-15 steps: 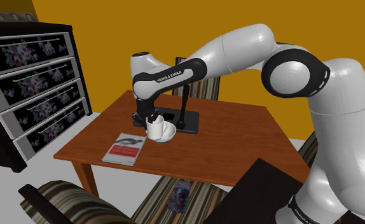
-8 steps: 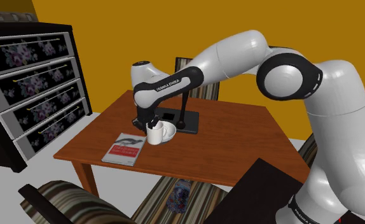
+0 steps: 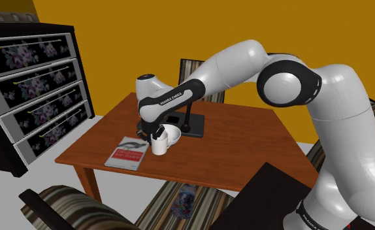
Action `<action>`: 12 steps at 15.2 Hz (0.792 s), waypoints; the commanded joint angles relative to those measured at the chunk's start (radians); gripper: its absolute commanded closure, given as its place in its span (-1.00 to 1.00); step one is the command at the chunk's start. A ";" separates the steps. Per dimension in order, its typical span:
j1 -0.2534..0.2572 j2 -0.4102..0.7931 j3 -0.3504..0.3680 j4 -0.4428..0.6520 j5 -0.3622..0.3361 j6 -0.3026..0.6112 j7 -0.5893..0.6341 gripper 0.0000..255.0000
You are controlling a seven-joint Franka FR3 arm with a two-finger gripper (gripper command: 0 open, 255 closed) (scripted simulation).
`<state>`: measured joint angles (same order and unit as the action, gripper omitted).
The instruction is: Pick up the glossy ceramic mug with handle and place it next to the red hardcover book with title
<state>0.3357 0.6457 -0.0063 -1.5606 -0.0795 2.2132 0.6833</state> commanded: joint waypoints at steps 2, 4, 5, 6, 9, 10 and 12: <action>0.001 0.024 0.000 -0.003 -0.001 0.028 0.003 1.00; 0.001 0.040 -0.001 -0.004 -0.002 0.045 0.004 1.00; 0.001 0.049 -0.001 -0.005 -0.002 0.054 0.005 1.00; 0.001 0.057 -0.001 -0.005 -0.003 0.063 0.006 1.00; 0.001 0.084 -0.002 -0.004 -0.004 0.088 0.008 1.00; 0.001 0.092 -0.002 -0.004 -0.004 0.097 0.008 1.00; 0.001 0.111 -0.003 -0.002 -0.005 0.113 0.010 1.00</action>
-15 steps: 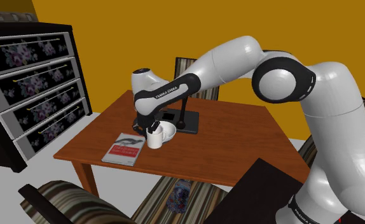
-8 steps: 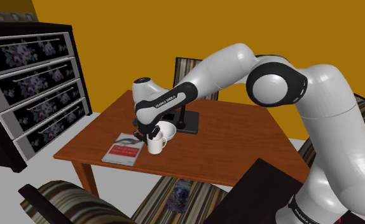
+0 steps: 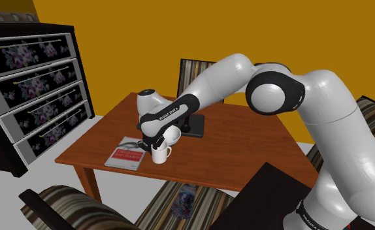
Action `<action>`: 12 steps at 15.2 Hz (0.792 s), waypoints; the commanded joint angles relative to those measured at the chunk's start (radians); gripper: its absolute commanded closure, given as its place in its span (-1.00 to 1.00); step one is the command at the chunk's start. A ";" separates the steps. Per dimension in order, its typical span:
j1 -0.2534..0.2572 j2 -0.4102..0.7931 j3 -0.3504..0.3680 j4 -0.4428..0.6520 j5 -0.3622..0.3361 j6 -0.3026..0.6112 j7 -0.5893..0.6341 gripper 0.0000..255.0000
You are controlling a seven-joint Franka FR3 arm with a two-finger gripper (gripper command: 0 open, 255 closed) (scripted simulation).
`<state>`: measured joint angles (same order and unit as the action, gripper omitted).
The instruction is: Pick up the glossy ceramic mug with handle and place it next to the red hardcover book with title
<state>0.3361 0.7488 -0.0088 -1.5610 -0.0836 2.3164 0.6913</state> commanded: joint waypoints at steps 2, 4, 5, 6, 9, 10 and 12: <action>0.001 0.016 0.000 0.000 -0.001 0.017 0.002 1.00; 0.001 0.016 0.000 0.000 -0.001 0.016 0.002 1.00; 0.001 0.016 0.000 0.000 -0.001 0.016 0.002 1.00; 0.001 0.016 0.000 0.000 -0.001 0.016 0.002 1.00; 0.001 0.016 -0.001 0.000 -0.001 0.016 0.002 -1.00; 0.001 0.016 -0.001 0.000 -0.001 0.017 0.002 -1.00; 0.001 0.016 -0.001 0.000 -0.001 0.017 0.002 -1.00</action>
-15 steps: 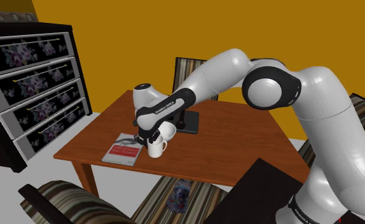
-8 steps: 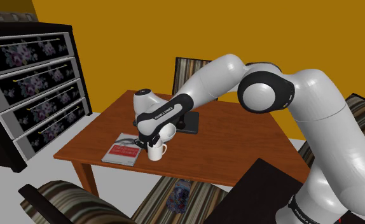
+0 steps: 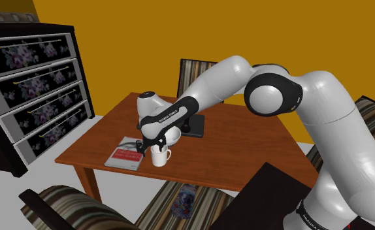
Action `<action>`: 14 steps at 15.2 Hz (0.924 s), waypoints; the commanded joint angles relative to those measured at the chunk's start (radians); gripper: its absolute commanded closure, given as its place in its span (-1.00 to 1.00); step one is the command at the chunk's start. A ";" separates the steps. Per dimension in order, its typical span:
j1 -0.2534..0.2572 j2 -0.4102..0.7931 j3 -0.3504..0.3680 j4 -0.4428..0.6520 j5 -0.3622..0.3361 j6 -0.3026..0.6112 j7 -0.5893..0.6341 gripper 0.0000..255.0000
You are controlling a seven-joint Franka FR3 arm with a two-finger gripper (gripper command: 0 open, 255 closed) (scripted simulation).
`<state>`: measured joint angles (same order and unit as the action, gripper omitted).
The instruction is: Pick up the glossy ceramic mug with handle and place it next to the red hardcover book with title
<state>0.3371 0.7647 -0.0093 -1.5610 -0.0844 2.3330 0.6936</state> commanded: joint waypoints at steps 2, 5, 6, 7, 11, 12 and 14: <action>0.000 0.000 0.000 0.000 0.000 0.000 0.000 -1.00; 0.003 -0.068 0.002 -0.006 0.002 -0.062 -0.001 -1.00; 0.004 -0.084 0.003 -0.005 0.003 -0.079 -0.001 -1.00; 0.004 -0.084 0.003 -0.005 0.003 -0.079 -0.001 -1.00; 0.004 -0.084 0.003 -0.005 0.003 -0.079 -0.001 -1.00; 0.004 -0.084 0.003 -0.005 0.003 -0.079 -0.001 -1.00; 0.004 -0.084 0.003 -0.005 0.003 -0.079 -0.001 -1.00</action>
